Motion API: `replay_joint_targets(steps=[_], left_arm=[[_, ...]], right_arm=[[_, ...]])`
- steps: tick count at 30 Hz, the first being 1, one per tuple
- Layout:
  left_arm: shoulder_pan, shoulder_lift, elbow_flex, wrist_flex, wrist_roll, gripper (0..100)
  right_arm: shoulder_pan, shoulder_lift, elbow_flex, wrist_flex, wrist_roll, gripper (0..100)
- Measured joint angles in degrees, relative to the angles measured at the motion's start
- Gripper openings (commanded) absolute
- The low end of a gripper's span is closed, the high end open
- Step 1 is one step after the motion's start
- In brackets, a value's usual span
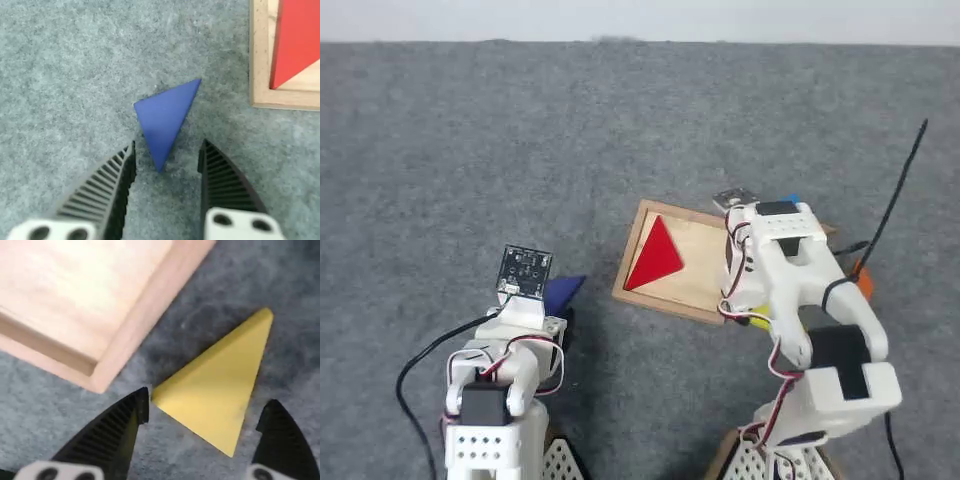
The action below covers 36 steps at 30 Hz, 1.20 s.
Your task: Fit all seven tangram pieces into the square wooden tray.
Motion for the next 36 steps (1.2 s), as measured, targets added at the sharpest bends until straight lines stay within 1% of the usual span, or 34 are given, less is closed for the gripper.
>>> replay_joint_targets(steps=[3, 8, 10, 13, 16, 26, 36], left_arm=[[0.00, 0.00, 0.00, 0.00, 0.00, 20], [0.00, 0.00, 0.00, 0.00, 0.00, 20], [0.00, 0.00, 0.00, 0.00, 0.00, 20], [0.00, 0.00, 0.00, 0.00, 0.00, 20], [0.00, 0.00, 0.00, 0.00, 0.00, 20], [0.00, 0.00, 0.00, 0.00, 0.00, 20], [0.00, 0.00, 0.00, 0.00, 0.00, 20]], right_arm=[[0.09, 0.26, 0.00, -0.18, 0.00, 34.0], [0.53, 0.26, 0.00, -2.37, 0.00, 20.9], [0.97, 0.26, 0.00, -3.52, 0.00, 17.9], [1.23, 0.26, 0.00, -4.04, 0.35, 17.5], [1.23, 0.18, 0.44, -4.22, 2.90, 17.3], [1.23, -0.26, 0.62, -4.48, 3.08, 17.3], [1.05, -6.33, -5.80, 3.08, 3.16, 17.7]])
